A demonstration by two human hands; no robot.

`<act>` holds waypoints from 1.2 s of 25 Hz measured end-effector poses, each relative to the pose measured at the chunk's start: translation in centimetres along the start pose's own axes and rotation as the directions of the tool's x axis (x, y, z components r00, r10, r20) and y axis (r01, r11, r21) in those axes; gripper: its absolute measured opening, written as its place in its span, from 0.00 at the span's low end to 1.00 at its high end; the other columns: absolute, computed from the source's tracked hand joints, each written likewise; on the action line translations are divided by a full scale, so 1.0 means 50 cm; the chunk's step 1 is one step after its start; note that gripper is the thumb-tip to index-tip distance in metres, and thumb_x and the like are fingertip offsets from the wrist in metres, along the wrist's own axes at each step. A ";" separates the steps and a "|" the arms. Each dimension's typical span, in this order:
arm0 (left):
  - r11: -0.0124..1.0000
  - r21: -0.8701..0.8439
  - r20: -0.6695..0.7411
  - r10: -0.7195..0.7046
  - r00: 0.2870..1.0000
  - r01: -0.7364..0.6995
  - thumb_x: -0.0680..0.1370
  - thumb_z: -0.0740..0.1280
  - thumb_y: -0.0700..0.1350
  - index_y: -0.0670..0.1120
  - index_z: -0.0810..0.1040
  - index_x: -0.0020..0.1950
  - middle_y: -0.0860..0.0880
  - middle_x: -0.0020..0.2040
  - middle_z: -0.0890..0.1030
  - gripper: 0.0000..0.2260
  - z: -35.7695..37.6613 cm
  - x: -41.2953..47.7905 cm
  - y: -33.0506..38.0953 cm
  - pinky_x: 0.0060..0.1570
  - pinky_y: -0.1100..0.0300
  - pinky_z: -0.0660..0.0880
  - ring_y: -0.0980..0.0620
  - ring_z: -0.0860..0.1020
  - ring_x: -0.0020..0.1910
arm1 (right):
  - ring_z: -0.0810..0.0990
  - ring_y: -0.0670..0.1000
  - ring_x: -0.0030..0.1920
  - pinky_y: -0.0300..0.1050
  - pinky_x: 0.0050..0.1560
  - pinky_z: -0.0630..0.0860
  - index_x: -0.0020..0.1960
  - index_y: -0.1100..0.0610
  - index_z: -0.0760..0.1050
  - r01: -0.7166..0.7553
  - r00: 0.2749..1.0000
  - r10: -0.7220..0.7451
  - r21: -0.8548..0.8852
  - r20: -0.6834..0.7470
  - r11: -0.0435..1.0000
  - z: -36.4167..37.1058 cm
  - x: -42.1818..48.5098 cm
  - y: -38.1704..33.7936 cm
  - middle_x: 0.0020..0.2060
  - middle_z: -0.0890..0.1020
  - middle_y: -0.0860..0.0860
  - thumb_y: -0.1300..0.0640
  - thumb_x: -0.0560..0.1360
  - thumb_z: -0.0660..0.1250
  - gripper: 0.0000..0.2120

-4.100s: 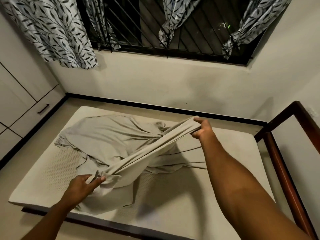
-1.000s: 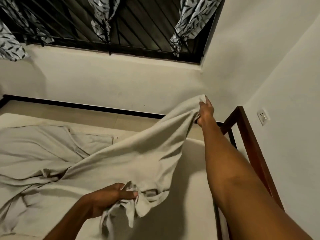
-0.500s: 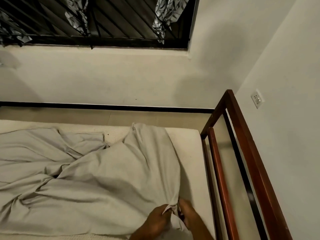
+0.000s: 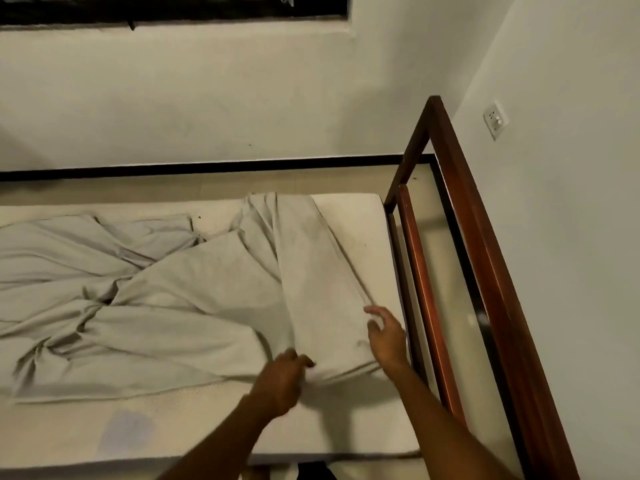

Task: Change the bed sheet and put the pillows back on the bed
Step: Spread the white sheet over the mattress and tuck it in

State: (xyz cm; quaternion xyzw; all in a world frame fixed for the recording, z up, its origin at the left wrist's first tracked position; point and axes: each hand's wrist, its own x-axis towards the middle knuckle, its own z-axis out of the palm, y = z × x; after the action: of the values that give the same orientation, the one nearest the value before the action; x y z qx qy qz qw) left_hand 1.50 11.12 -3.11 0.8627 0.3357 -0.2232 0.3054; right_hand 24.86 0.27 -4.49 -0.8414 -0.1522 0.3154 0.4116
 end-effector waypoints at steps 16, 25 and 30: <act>0.944 -0.001 -0.306 0.315 0.898 -0.331 0.79 0.68 0.54 0.57 0.74 0.60 0.56 0.51 0.80 0.11 0.086 -0.198 -0.094 0.42 0.55 0.76 0.51 0.81 0.48 | 0.83 0.55 0.44 0.56 0.52 0.85 0.55 0.57 0.86 -0.126 0.988 0.133 0.081 -0.084 0.989 -0.115 -0.171 0.039 0.51 0.86 0.49 0.66 0.82 0.65 0.11; 0.952 -0.033 -0.486 0.250 0.837 -0.303 0.79 0.71 0.36 0.54 0.78 0.72 0.51 0.61 0.80 0.24 0.198 -0.241 -0.085 0.53 0.59 0.76 0.53 0.77 0.57 | 0.81 0.40 0.56 0.42 0.66 0.76 0.65 0.53 0.82 0.275 0.939 -0.177 -0.336 0.296 0.901 -0.132 -0.208 0.143 0.60 0.84 0.47 0.53 0.81 0.71 0.13; 0.940 -0.242 -0.634 0.034 0.772 -0.240 0.81 0.67 0.35 0.51 0.80 0.69 0.54 0.55 0.74 0.19 0.250 -0.227 -0.025 0.48 0.64 0.77 0.56 0.75 0.52 | 0.82 0.51 0.62 0.44 0.63 0.76 0.72 0.55 0.77 0.363 0.916 -0.202 -0.498 0.347 0.787 -0.149 -0.190 0.214 0.64 0.83 0.51 0.50 0.86 0.61 0.18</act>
State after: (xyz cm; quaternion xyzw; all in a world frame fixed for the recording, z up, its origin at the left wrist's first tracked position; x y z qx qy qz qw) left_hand -9.32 -1.64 -5.80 0.8513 0.3832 0.1519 0.3246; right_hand 22.52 -15.66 -5.62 -0.8389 -0.4176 0.3058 0.1682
